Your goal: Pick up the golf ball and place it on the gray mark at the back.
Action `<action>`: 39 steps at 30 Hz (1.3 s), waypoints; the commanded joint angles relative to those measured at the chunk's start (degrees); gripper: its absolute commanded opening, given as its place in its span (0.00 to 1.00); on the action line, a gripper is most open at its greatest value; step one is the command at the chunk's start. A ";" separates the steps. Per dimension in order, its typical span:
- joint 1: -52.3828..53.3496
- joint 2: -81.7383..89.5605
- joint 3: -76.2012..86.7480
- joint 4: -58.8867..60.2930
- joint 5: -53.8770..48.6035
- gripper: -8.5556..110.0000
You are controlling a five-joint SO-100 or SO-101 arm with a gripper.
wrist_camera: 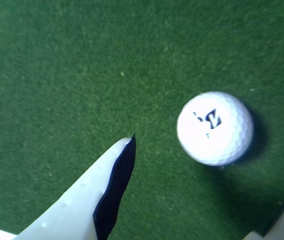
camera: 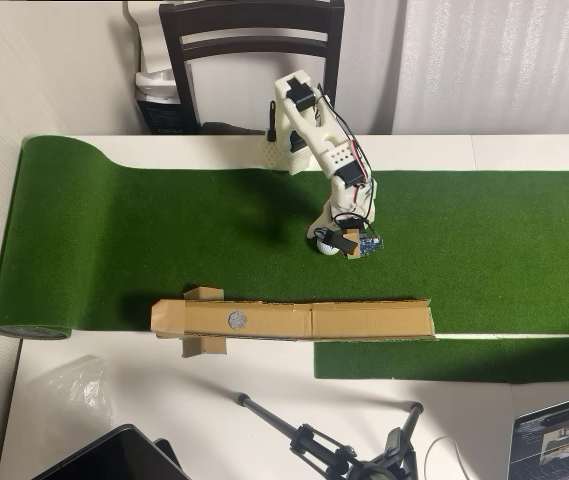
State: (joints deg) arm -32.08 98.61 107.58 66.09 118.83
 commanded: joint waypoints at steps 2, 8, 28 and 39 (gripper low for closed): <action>-0.26 -0.97 -5.71 -1.05 0.70 0.50; 0.79 -3.96 -7.82 -0.44 0.70 0.50; 4.04 -4.92 -8.53 -1.05 7.47 0.50; 3.60 -14.24 -14.15 -0.62 7.12 0.50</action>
State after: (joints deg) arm -28.83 84.55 100.99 66.09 125.77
